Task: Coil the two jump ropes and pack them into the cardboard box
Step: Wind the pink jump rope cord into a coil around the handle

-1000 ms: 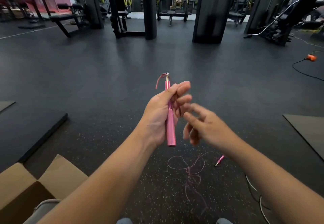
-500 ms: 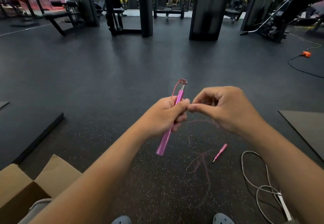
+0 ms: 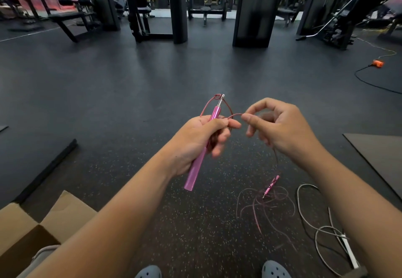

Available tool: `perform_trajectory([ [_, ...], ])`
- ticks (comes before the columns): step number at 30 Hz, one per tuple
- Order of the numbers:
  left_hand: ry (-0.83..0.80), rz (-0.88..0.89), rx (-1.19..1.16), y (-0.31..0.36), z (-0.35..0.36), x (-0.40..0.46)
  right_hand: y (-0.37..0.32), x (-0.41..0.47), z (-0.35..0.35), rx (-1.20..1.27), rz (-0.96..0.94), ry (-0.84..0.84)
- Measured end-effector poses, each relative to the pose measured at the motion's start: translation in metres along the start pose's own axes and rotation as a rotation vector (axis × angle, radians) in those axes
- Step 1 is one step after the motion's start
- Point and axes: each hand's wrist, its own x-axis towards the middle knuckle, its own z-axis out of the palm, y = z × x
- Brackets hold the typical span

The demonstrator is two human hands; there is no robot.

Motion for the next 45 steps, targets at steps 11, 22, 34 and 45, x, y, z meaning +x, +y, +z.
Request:
perform_trajectory([
  [11,0.059,0.001,-0.085,0.001,0.0,-0.003,-0.004,-0.005,0.008,0.09,0.055,-0.084],
  [22,0.072,0.086,-0.697,0.015,0.011,-0.001,0.001,-0.012,0.042,0.103,0.133,-0.191],
  [34,0.234,0.254,0.716,-0.002,-0.005,0.0,-0.024,-0.016,0.024,-0.046,0.19,-0.421],
  [45,-0.005,-0.029,0.456,0.001,-0.009,-0.002,-0.01,0.001,-0.001,-0.085,-0.046,-0.165],
])
